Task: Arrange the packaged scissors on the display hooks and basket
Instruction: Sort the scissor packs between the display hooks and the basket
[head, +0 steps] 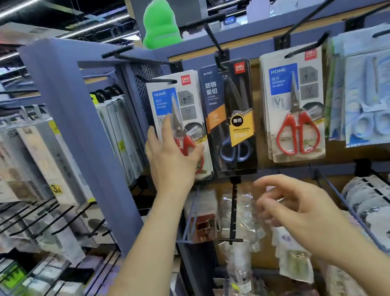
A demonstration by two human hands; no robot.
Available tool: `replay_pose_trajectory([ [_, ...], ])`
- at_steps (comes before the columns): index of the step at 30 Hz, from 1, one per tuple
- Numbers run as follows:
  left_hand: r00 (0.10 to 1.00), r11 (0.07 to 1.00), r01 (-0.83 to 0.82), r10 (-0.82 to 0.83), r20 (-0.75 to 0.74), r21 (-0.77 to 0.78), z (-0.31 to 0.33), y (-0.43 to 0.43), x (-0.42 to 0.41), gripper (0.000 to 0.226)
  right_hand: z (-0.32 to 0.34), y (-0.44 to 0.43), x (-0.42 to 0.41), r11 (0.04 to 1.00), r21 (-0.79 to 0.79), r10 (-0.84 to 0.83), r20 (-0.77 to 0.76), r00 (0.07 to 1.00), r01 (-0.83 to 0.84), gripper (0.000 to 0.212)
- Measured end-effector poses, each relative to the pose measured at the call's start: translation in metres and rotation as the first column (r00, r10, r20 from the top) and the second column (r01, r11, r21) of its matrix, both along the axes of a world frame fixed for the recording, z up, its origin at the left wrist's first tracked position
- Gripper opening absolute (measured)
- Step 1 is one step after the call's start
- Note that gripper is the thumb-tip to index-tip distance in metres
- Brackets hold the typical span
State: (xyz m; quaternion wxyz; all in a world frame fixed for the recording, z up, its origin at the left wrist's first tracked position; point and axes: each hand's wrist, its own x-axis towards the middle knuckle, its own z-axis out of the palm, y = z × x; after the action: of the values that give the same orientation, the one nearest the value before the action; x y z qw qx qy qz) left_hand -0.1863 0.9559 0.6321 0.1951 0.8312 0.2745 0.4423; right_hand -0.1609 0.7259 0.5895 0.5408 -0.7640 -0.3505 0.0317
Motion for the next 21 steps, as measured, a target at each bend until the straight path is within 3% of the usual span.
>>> replay_pose_trajectory([
  [3, 0.998, 0.996, 0.036, -0.039, 0.04, 0.079, -0.016, -0.025, -0.019, 0.066, 0.002, -0.025, -0.005, 0.999, -0.006, -0.035, 0.002, 0.999, 0.035, 0.03],
  [9, 0.918, 0.9, 0.378, -0.394, 0.034, 0.217, -0.07, -0.097, -0.047, 0.018, -0.01, -0.09, -0.01, 0.982, -0.177, -0.054, 0.097, 0.994, 0.07, 0.021],
  [13, 0.848, 0.807, 0.527, -0.522, -0.093, 0.269, -0.1, -0.163, -0.065, 0.027, -0.029, -0.15, -0.018, 0.935, -0.333, -0.042, 0.241, 0.97, 0.123, 0.023],
  [16, 0.767, 0.735, 0.641, -0.612, -0.193, 0.22, -0.128, -0.213, -0.077, 0.028, -0.057, -0.204, -0.031, 0.862, -0.465, -0.073, 0.28, 0.957, 0.201, 0.017],
  [21, 0.557, 0.599, 0.799, -0.71, -0.431, 0.045, -0.193, -0.305, -0.086, 0.027, -0.12, -0.313, -0.066, 0.756, -0.581, -0.234, 0.19, 0.953, 0.301, 0.023],
])
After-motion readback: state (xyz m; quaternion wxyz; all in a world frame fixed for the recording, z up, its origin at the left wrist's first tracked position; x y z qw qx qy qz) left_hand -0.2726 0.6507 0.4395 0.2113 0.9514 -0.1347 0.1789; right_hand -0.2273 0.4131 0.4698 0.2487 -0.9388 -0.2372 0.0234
